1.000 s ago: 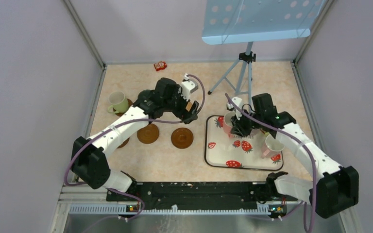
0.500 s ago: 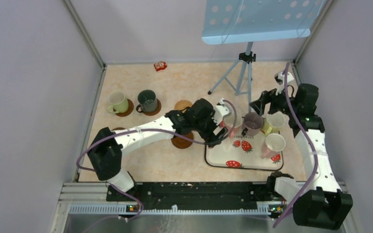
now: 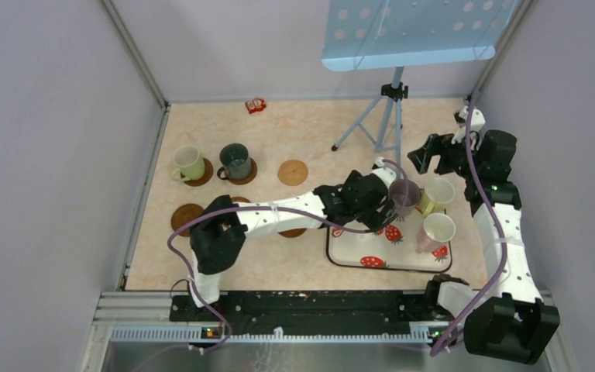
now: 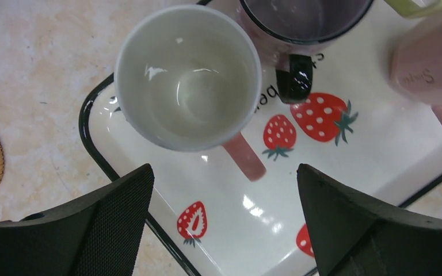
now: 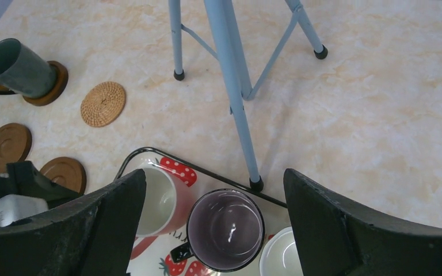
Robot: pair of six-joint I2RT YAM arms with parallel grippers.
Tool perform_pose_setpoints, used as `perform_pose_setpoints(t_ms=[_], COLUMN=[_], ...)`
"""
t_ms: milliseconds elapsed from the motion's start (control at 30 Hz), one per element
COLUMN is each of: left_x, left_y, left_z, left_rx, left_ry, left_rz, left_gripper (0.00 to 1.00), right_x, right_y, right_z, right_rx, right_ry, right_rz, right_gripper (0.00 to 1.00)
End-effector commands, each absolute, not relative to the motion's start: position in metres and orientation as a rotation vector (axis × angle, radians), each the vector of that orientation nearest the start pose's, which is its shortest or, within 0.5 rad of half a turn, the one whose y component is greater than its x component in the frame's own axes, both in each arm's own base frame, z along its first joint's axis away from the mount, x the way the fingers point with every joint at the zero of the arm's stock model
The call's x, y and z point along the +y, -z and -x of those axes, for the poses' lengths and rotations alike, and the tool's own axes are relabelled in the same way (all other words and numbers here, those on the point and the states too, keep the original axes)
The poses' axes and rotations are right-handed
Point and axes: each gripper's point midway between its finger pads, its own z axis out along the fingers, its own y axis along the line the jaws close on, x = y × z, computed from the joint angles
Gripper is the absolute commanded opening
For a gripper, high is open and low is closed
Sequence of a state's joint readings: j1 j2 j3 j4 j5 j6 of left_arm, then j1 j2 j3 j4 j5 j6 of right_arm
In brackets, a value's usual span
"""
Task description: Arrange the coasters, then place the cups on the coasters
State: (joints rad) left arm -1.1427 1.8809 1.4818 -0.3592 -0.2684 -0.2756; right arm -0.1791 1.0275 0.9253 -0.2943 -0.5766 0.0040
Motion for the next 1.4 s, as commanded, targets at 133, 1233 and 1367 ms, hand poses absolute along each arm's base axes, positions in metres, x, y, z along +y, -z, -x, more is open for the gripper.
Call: perform_pose_setpoints(t_ms=[133,1233,1367], left_x=[-0.448,-0.444,-0.443], left_y=[-0.120,-0.094,-0.092], left_z=[-0.269,-0.272,-0.281], left_rx=[2.174,2.288,2.295], left_ry=[0.292,0.441,0.433], left_rz=[-0.728,-0.981,-0.965], left_gripper=[0.99,0.57,0.52], right_x=[0.029,0.033,0.033], right_y=[-0.283,-0.276,-0.275], right_z=[-0.335,-0.329,-0.329], right_rx=[1.813,1.815,1.816], right_ry=[-0.394,-0.389,-0.390], right_rz=[0.209,0.274,0.275], right_gripper=[0.88,0.88,0.88])
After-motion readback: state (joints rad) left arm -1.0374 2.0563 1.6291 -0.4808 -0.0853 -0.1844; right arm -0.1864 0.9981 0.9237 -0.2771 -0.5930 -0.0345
